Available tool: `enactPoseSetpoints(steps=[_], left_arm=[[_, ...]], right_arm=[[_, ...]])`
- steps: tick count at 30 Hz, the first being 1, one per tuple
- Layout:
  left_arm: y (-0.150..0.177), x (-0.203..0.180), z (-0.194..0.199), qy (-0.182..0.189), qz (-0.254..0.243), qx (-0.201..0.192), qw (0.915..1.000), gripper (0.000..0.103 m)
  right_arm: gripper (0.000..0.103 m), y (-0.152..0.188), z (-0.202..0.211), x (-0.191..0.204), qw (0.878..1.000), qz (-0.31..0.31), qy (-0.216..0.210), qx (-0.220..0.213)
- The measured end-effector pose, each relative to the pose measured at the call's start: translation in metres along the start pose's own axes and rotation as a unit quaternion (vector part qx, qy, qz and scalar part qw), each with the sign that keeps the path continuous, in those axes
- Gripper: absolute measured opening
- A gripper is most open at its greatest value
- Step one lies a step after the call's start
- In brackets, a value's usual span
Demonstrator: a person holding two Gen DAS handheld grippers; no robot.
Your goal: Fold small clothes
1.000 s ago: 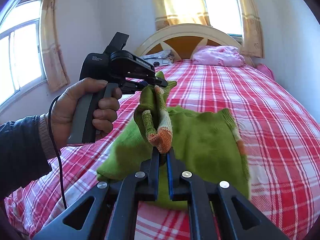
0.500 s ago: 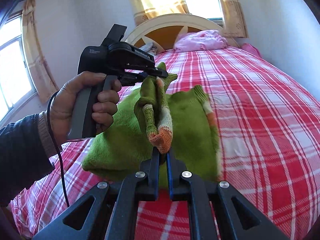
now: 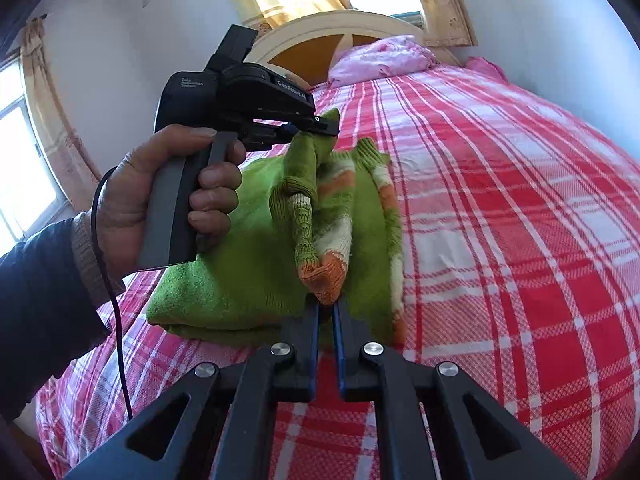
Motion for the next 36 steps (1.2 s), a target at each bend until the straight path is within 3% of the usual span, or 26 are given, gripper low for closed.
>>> enactPoseSetpoints(steps=[6, 9, 11, 13, 14, 15, 18, 20, 25, 29, 31, 32, 33, 36], left_arm=[[0.004, -0.017, -0.002, -0.015, -0.044, 0.013, 0.9988, 0.017], [0.008, -0.033, 0.013, -0.047, -0.086, 0.011, 0.9952, 0.044], [0.016, -0.042, 0.036, -0.057, -0.117, -0.016, 0.9913, 0.070], [0.031, -0.043, 0.062, -0.079, -0.146, -0.046, 0.9851, 0.082], [0.039, -0.039, 0.071, -0.101, -0.154, -0.054, 0.9814, 0.089], [0.051, -0.032, 0.081, -0.131, -0.160, -0.061, 0.9764, 0.090], [0.079, -0.010, 0.098, -0.190, -0.165, -0.074, 0.9650, 0.096], [0.100, 0.008, 0.107, -0.205, -0.147, -0.079, 0.9643, 0.096], [0.136, 0.042, 0.105, -0.162, -0.074, -0.064, 0.9820, 0.098], [0.142, 0.052, 0.106, -0.133, -0.048, -0.087, 0.9862, 0.102], [0.142, 0.053, 0.099, -0.133, -0.041, -0.082, 0.9868, 0.103], [0.143, 0.055, 0.100, -0.128, -0.040, -0.079, 0.9878, 0.103], [0.144, 0.055, 0.099, -0.125, -0.040, -0.077, 0.9884, 0.103], [0.145, 0.060, 0.099, -0.119, -0.031, -0.071, 0.9899, 0.103]], right_arm=[[0.006, 0.004, -0.001, -0.004, 1.000, -0.008, 0.003, 0.008], [0.006, 0.005, -0.005, -0.008, 1.000, -0.016, -0.004, 0.022], [0.007, 0.006, -0.003, -0.013, 0.999, -0.027, -0.017, 0.024], [0.026, 0.006, 0.005, -0.020, 0.999, -0.041, -0.016, 0.014], [0.051, 0.005, 0.009, -0.023, 0.999, -0.048, -0.022, 0.008], [0.058, 0.004, 0.015, -0.027, 0.998, -0.057, -0.032, -0.002], [0.058, -0.009, 0.023, -0.027, 0.997, -0.058, -0.039, -0.016], [0.058, -0.026, 0.018, -0.021, 0.998, -0.045, -0.048, -0.009], [0.058, -0.074, -0.026, -0.004, 0.997, -0.034, -0.067, 0.019], [0.058, -0.096, -0.072, -0.007, 0.996, -0.049, -0.054, 0.056], [0.057, -0.100, -0.095, -0.011, 0.992, -0.067, -0.068, 0.086], [0.044, -0.100, -0.104, -0.009, 0.989, -0.073, -0.082, 0.102], [0.021, -0.100, -0.106, -0.007, 0.989, -0.070, -0.080, 0.104], [0.016, -0.100, -0.092, 0.011, 0.996, -0.019, -0.050, 0.078]])
Point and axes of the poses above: each gripper's, at about its wrist camera, not at the fingertips, and z roughly against the way its jaws point, x to its left, y to its underside, the point moved 1 cm from there along -z, roughly the way its jaws point, and after that the axes turned 8 degrees about y, right-handed, at the moved point
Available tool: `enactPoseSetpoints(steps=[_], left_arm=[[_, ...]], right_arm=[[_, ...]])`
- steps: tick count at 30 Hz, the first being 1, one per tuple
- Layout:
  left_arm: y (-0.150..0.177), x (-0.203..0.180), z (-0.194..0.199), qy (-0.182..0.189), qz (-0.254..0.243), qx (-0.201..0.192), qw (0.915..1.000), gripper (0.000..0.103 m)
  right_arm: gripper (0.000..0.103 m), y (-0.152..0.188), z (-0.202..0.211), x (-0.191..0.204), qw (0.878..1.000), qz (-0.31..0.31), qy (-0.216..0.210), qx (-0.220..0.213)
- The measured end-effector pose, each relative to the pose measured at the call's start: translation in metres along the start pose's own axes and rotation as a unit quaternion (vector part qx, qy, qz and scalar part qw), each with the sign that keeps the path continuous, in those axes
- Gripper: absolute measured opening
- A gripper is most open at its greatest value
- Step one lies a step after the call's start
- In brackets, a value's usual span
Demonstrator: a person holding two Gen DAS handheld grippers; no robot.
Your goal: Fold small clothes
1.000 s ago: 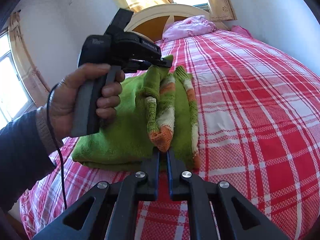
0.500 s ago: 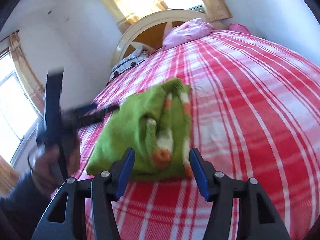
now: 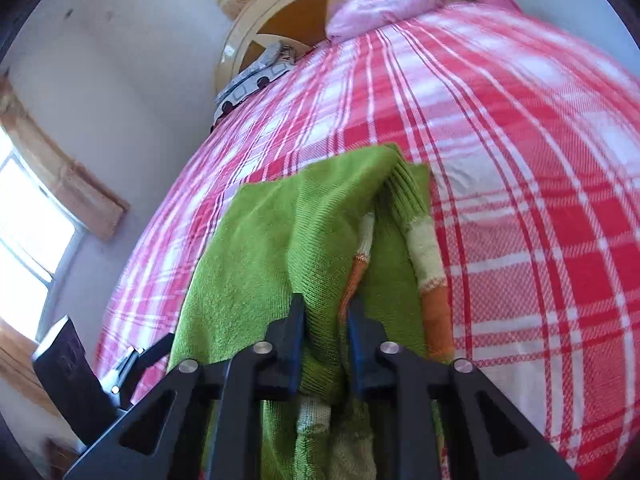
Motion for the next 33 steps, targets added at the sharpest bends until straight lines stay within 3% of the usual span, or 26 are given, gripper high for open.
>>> enactPoseSetpoints(steps=[5, 8, 11, 16, 18, 20, 22, 24, 26, 27, 30, 33], left_arm=[[0.005, 0.001, 0.001, 0.020, 0.005, 0.001, 0.9998, 0.103], [0.007, -0.011, -0.003, 0.011, -0.022, 0.012, 0.9996, 0.103], [0.008, -0.018, -0.003, 0.019, -0.048, 0.017, 0.9985, 0.103], [0.008, -0.010, -0.002, 0.024, -0.028, 0.022, 0.9991, 0.103], [0.009, -0.011, -0.003, 0.022, -0.027, 0.024, 0.9991, 0.103], [0.009, -0.013, -0.003, 0.014, -0.033, 0.024, 0.9990, 0.103], [0.009, -0.016, -0.004, 0.011, -0.039, 0.025, 0.9989, 0.103], [0.009, -0.017, -0.004, 0.009, -0.041, 0.025, 0.9988, 0.103], [0.009, -0.017, -0.004, 0.009, -0.041, 0.026, 0.9988, 0.103], [0.009, -0.017, -0.004, 0.008, -0.041, 0.027, 0.9988, 0.103], [0.010, -0.018, -0.003, 0.004, -0.043, 0.025, 0.9987, 0.103], [0.009, -0.018, -0.005, 0.005, -0.046, 0.026, 0.9986, 0.103]], right_arm=[[0.014, 0.002, 0.027, -0.001, 0.998, 0.009, 0.041, -0.049], [0.014, 0.006, 0.007, -0.018, 0.998, -0.007, 0.056, -0.021], [0.014, 0.007, 0.000, -0.026, 0.997, 0.000, 0.073, -0.030], [0.016, 0.007, -0.002, -0.034, 0.997, -0.029, 0.070, -0.026], [0.025, 0.007, 0.004, -0.023, 0.994, -0.003, 0.103, -0.033], [0.034, 0.007, 0.022, -0.003, 0.983, 0.042, 0.165, -0.068], [0.034, 0.006, 0.039, 0.021, 0.977, 0.087, 0.164, -0.103], [0.034, 0.005, 0.050, 0.049, 0.974, 0.136, 0.129, -0.130], [0.034, 0.004, 0.043, 0.069, 0.976, 0.168, 0.076, -0.114], [0.034, 0.004, 0.034, 0.077, 0.975, 0.185, 0.069, -0.100], [0.034, 0.008, 0.003, 0.077, 0.973, 0.203, 0.093, -0.054], [0.033, 0.017, -0.023, 0.047, 0.976, 0.182, 0.121, -0.010]])
Point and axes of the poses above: each gripper's, at about its wrist camera, not at the fingertips, and z roughly against the way its jaws point, x to its left, y to its underside, the point moved 1 cm from there along -z, roughly the way its jaws point, and after that the axes turned 8 degrees about y, right-handed, at the moved point
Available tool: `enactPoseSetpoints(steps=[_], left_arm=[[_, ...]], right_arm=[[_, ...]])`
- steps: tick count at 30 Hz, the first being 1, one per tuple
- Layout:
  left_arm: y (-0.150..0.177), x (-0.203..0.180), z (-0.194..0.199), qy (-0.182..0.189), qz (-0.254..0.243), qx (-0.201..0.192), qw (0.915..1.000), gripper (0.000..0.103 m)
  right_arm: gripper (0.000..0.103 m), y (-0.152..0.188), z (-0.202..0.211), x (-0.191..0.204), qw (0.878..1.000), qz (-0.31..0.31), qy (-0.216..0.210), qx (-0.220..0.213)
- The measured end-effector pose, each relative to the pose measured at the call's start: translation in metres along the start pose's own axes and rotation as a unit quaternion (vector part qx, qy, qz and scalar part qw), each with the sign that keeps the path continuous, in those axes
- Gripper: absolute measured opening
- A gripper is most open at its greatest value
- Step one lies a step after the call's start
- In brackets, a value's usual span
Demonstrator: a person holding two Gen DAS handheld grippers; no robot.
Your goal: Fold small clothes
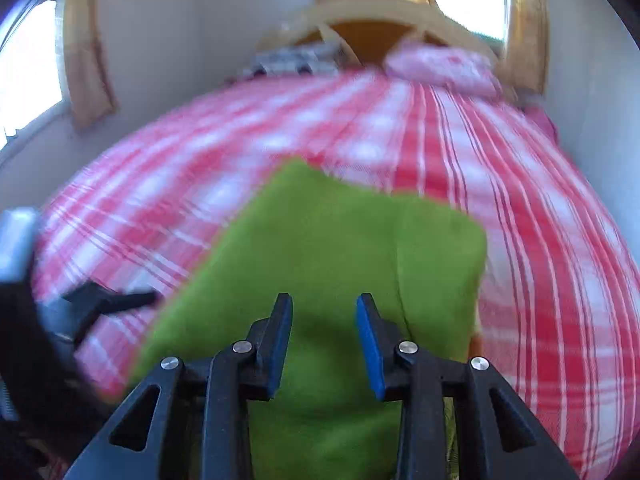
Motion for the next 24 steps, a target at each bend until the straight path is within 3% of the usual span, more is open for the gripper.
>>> enactPoseSetpoints(steps=[4, 8, 12, 18, 19, 20, 21, 22, 24], left_arm=[[0.001, 0.001, 0.004, 0.008, 0.003, -0.010, 0.9999, 0.103], [0.000, 0.012, 0.012, 0.017, 0.029, -0.030, 0.9990, 0.103], [0.000, 0.022, 0.009, 0.028, 0.057, -0.023, 0.9977, 0.103], [-0.001, 0.019, 0.001, 0.026, 0.049, -0.009, 0.9984, 0.103], [-0.001, 0.018, 0.000, 0.027, 0.046, -0.008, 0.9986, 0.103], [-0.001, 0.017, -0.001, 0.027, 0.043, -0.005, 0.9987, 0.103], [-0.002, 0.016, -0.002, 0.026, 0.041, -0.003, 0.9988, 0.103], [-0.002, 0.015, -0.003, 0.028, 0.039, 0.000, 0.9989, 0.103], [-0.002, 0.014, -0.004, 0.030, 0.038, 0.002, 0.9988, 0.103]], right_arm=[[0.025, 0.015, 0.005, -0.026, 0.999, -0.038, -0.032, -0.018], [0.025, 0.019, 0.007, -0.029, 0.998, -0.036, -0.038, -0.023], [0.025, 0.019, 0.006, -0.026, 0.999, -0.024, -0.032, -0.027], [0.029, 0.027, 0.035, -0.033, 0.998, -0.006, -0.049, -0.042], [0.031, 0.028, 0.039, -0.038, 0.997, -0.012, -0.059, -0.045], [0.041, 0.027, 0.045, -0.043, 0.996, -0.019, -0.065, -0.052], [0.065, 0.026, 0.048, -0.046, 0.996, -0.022, -0.061, -0.058], [0.074, 0.024, 0.054, -0.053, 0.995, -0.032, -0.064, -0.071], [0.079, 0.019, 0.056, -0.064, 0.992, -0.055, -0.081, -0.079]])
Point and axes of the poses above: each gripper's, at about its wrist camera, not at the fingertips, and z roughly against the way its jaws point, x to its left, y to its underside, the point moved 1 cm from there along -z, roughly the way its jaws point, and after that the axes turned 8 degrees about y, right-handed, at the moved point
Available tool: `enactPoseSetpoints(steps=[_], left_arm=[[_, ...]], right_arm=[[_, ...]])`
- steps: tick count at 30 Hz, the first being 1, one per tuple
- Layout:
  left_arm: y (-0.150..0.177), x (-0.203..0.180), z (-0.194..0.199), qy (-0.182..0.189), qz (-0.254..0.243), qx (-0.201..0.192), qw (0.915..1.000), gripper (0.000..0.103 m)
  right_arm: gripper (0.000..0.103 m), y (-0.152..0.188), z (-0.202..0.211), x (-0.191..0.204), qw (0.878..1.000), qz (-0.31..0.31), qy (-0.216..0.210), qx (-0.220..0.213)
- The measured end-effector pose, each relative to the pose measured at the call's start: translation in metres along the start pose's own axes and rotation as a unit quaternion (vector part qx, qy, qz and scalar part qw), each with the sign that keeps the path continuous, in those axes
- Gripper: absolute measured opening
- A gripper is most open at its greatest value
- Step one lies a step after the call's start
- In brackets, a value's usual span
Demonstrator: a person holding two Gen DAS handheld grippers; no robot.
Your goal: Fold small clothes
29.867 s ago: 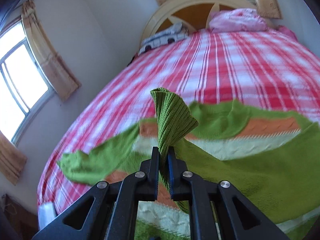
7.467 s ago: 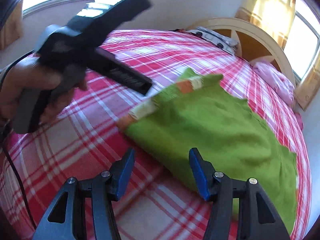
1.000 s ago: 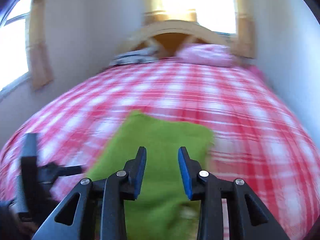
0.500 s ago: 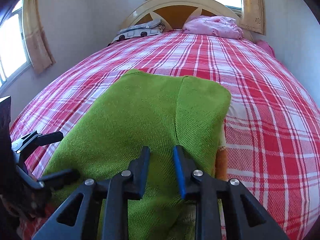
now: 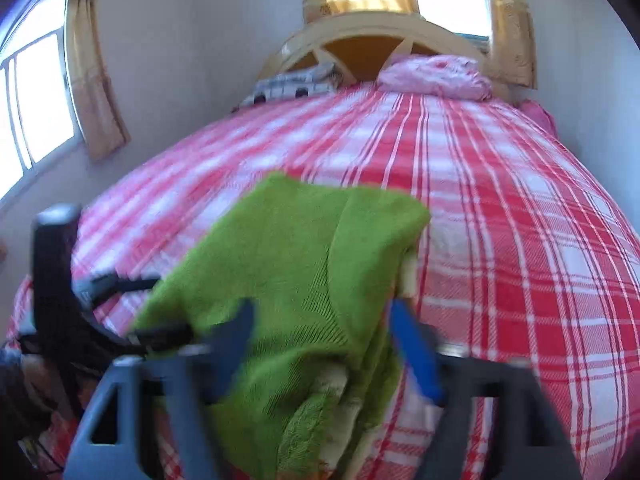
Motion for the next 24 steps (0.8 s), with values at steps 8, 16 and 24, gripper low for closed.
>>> enactPoseSetpoints(steps=[8, 16, 24], left_arm=[[-0.001, 0.002, -0.005, 0.007, 0.008, 0.010, 0.9999, 0.103], [-0.001, 0.001, -0.009, 0.016, 0.013, 0.019, 0.9996, 0.103], [-0.002, -0.002, -0.011, 0.017, 0.004, 0.023, 0.9996, 0.103]], right_arm=[[0.079, -0.013, -0.057, -0.045, 0.994, -0.086, -0.008, 0.072], [0.078, -0.008, -0.096, -0.068, 0.979, -0.157, -0.079, 0.102], [0.044, -0.006, -0.109, -0.057, 0.974, -0.177, -0.102, 0.098]])
Point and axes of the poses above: each gripper's, at about its wrist camera, not at the fingertips, and z roughly against the way its jaws point, x to its left, y to its underside, the point moved 1 cm from there along -z, roughly the way its jaws point, and after that the axes turned 8 degrees about y, right-handed, at the moved point
